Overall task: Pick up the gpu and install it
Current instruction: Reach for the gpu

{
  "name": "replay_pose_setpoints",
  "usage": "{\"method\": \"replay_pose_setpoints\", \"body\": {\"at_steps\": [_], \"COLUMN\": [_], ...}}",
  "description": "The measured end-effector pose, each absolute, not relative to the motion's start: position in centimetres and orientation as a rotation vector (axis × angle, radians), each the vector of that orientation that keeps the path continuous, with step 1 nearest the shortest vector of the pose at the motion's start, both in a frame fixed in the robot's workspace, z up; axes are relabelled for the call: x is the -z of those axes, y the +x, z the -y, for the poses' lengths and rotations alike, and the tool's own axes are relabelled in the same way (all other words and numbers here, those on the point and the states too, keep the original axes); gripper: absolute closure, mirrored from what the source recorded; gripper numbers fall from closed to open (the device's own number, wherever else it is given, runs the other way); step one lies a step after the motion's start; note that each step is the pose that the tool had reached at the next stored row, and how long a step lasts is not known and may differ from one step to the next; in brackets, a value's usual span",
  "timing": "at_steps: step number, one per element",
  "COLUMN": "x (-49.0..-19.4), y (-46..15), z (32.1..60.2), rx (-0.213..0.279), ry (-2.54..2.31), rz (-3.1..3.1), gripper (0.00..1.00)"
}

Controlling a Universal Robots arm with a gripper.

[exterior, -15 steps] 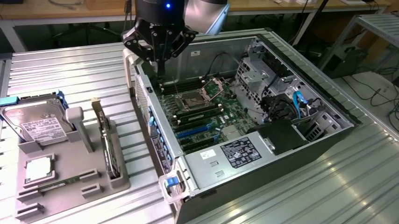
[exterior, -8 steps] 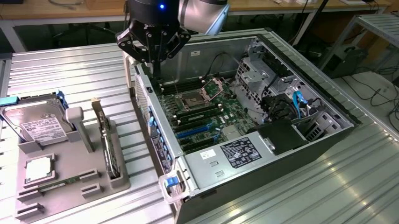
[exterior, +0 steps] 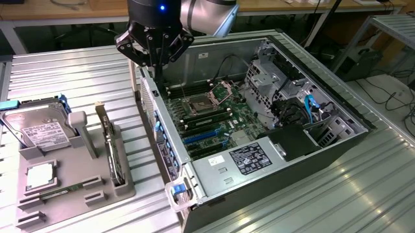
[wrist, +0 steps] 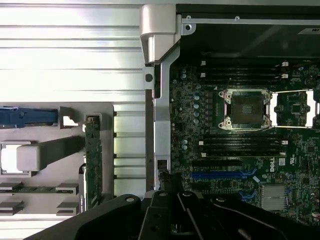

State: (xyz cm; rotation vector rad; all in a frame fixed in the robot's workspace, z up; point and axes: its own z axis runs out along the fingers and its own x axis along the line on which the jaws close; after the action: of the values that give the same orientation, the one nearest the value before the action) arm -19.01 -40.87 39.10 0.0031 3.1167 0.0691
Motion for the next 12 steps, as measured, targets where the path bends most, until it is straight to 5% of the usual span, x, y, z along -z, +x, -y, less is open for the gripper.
{"method": "replay_pose_setpoints", "body": {"at_steps": [12], "x": [-39.1], "y": [-20.3], "z": [41.2], "rx": [-0.069], "ry": [0.0], "rz": [-3.117], "gripper": [0.89]}}
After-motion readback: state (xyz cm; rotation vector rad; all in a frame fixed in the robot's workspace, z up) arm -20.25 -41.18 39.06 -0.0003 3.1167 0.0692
